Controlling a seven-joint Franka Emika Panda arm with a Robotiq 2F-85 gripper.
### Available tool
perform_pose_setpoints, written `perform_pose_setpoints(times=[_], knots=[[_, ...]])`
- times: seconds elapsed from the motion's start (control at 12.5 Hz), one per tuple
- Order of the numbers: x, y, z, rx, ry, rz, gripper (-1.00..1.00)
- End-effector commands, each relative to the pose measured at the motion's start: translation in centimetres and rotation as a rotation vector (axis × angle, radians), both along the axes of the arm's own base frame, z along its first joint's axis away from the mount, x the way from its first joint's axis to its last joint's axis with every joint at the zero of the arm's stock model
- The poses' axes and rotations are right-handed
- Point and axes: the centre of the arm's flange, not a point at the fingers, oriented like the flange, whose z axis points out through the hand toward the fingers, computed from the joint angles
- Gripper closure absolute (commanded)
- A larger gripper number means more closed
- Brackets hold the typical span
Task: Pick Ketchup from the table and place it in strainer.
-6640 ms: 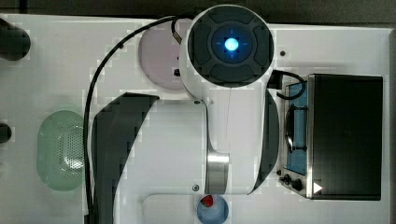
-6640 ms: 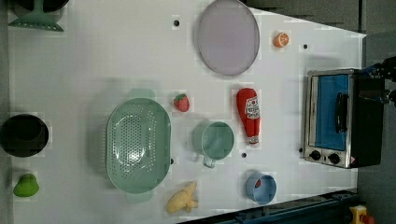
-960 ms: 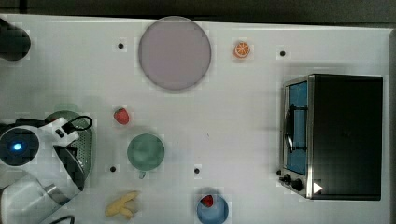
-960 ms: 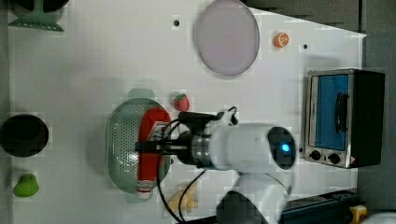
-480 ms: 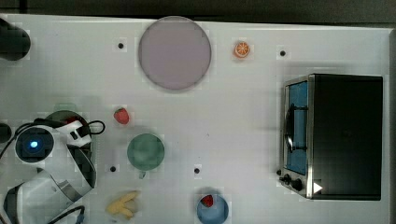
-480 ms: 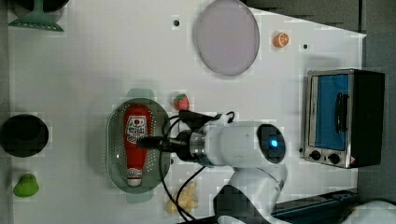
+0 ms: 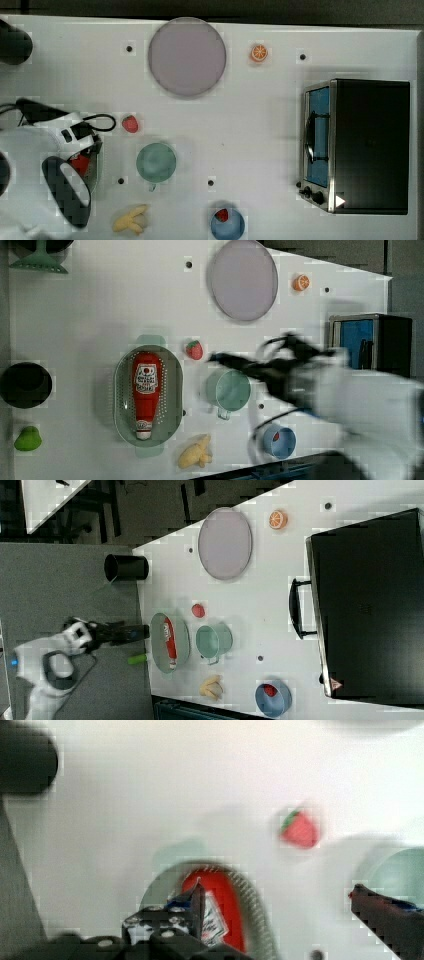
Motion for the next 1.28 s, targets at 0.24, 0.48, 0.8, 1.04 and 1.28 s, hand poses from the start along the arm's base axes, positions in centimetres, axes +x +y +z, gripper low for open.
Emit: perform_pose_setpoints(times=[0.24, 0.48, 0.8, 1.04, 1.28], knots=[[2.5, -15.0, 10.8, 0.005, 0.106, -0.411, -1.0], [1.5, -22.3, 16.0, 0.01, 0.154, -0.52, -1.0], [1.5, -28.6, 17.7, -0.012, 0.152, -0.527, -1.0], [2.0, -29.7, 17.2, -0.065, 0.136, -0.523, -1.0], [2.0, -29.9, 16.8, -0.065, 0.145, -0.528, -1.0]])
